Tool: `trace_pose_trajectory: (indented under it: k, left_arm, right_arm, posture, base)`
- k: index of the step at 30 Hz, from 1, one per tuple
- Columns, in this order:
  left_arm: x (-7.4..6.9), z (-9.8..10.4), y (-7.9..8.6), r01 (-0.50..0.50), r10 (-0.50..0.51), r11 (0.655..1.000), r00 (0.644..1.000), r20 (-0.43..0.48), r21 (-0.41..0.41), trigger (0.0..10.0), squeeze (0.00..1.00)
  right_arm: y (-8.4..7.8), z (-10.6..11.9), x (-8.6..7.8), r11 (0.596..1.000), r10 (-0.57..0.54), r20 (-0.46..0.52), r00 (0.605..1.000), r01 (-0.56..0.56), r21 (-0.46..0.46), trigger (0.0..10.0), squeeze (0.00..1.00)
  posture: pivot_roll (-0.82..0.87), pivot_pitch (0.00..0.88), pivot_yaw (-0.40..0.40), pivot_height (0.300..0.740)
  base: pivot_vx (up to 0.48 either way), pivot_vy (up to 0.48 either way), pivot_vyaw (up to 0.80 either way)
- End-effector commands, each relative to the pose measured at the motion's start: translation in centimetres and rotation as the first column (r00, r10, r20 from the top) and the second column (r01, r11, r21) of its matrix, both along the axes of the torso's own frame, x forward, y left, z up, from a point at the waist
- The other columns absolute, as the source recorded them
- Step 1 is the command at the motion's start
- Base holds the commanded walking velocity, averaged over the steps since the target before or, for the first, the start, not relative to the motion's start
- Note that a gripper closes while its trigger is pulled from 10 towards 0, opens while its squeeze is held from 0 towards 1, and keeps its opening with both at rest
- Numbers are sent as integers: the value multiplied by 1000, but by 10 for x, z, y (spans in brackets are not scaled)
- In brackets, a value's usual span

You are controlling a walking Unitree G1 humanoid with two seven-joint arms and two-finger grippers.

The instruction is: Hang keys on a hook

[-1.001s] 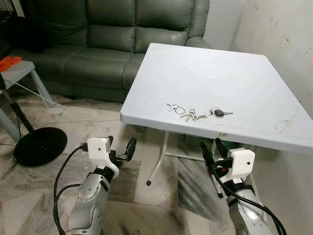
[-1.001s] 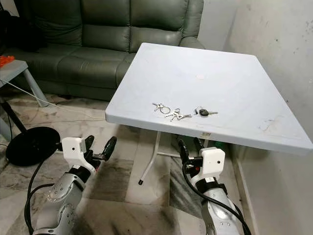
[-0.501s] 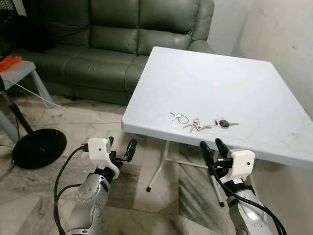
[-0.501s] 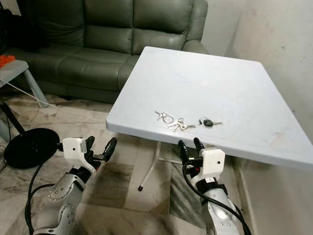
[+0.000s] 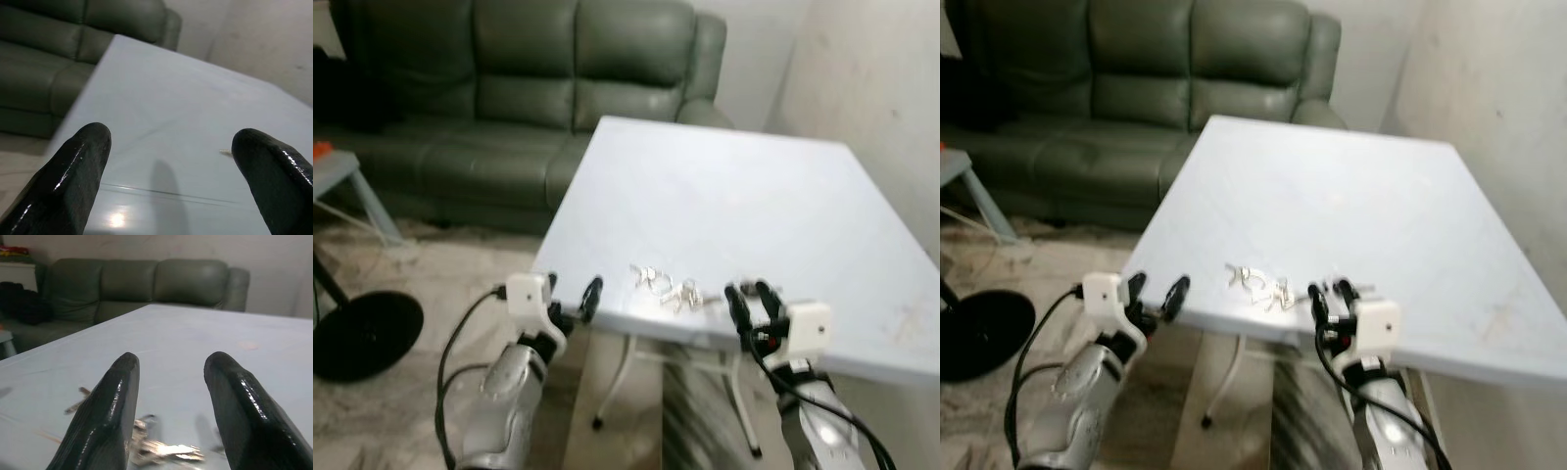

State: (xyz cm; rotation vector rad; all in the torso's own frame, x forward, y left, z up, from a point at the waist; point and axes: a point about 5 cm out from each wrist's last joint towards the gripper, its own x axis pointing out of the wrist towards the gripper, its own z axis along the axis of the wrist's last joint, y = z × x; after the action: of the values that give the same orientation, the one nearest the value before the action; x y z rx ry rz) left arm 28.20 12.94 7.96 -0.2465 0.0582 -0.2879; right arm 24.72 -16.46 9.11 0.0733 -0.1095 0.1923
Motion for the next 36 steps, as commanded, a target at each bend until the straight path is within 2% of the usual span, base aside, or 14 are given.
trace_pose_trajectory:
  k: [1,12,13,20,28,30,36]
  left_arm:
    - [1,0,2,-11,11,1000,1000,-5,6,10000,0]
    - [0,0,0,-9,9,1000,1000,-10,2,10000,0]
    - [1,0,0,-8,8,1000,1000,-11,2,10000,0]
    - [0,-1,-2,-8,8,1000,1000,-20,0,10000,0]
    - [-5,0,-17,102,-102,994,995,-16,36,10000,0]
    - [-8,0,-27,164,-164,985,986,-18,44,10000,0]
    - [-12,1,-35,211,-211,976,977,-19,57,10000,0]
  right_arm:
    - [2,2,1,1000,12,6,1000,-12,12,10000,0]
    - [3,3,1,999,21,-1,1000,-21,27,10000,0]
    - [3,3,1,999,26,-2,1000,-26,33,10000,1000]
    - [4,3,1,999,36,-1,999,-36,39,10000,1000]
    - [5,5,5,997,63,-3,998,-63,32,10000,1000]
    - [3,5,9,997,73,-3,997,-73,16,10000,1000]
    - [-3,6,15,997,73,-20,997,-73,-13,10000,1000]
  posture:
    - [5,0,-67,740]
    - [4,0,-73,740]
    - [4,0,-73,740]
    - [8,0,-76,740]
    - [11,1,-76,740]
    - [10,5,-74,740]
    - [9,13,-73,740]
  base:
    - [0,0,0]
    - [0,0,0]
    - [0,0,0]
    - [0,0,0]
    - [0,0,0]
    - [0,0,0]
    - [0,0,0]
